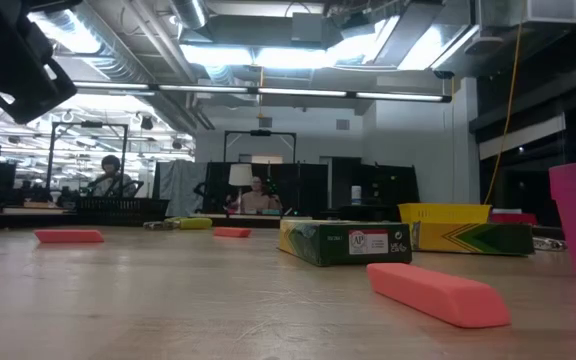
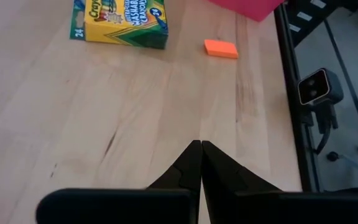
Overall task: Pick & Place School Supplies
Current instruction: Put the crayon box into the pink bin
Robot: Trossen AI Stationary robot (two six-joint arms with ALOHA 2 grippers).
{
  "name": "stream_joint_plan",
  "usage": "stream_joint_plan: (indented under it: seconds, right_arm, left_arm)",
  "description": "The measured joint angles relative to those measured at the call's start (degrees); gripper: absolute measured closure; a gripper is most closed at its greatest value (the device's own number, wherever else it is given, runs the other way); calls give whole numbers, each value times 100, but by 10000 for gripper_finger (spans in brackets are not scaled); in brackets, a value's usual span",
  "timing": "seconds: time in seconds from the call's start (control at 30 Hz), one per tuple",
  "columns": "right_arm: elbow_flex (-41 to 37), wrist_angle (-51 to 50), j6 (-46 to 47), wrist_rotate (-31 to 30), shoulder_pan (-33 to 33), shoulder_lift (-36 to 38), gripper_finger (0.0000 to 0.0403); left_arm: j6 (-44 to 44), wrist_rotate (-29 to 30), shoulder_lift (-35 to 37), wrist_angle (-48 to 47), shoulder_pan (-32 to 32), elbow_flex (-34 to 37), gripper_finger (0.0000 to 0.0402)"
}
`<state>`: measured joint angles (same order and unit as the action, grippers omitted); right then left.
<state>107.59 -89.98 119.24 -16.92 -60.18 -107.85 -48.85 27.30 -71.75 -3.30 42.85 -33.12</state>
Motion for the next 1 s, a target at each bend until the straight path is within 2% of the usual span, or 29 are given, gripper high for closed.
stream_joint_plan:
  seconds: [0.1, 0.2, 0.23, 0.63, 0.77, 1.0]
  right_arm:
    - [-47, -1, 90, -161, -225, 35, 403]
    - [-114, 4, 640, -814, -492, 141, 403]
    - [-164, 3, 731, -858, -552, 187, 403]
    - [-1304, 876, 675, -585, -626, 306, 403]
    - [-1675, 1515, 676, -722, -619, 304, 403]
    - [-1823, 2232, 574, -1052, -553, 302, 391]
  left_arm:
    - [-3, -4, 0, 62, 0, -1, 398]
    - [-66, -11, 0, 77, -27, -2, 398]
    - [-86, -16, 0, 81, -46, -2, 398]
    - [-7, -121, 2, 528, -210, -4, 398]
    - [-8, -332, 2, 528, -281, -4, 398]
    - [-1, -512, 2, 620, -425, -4, 398]
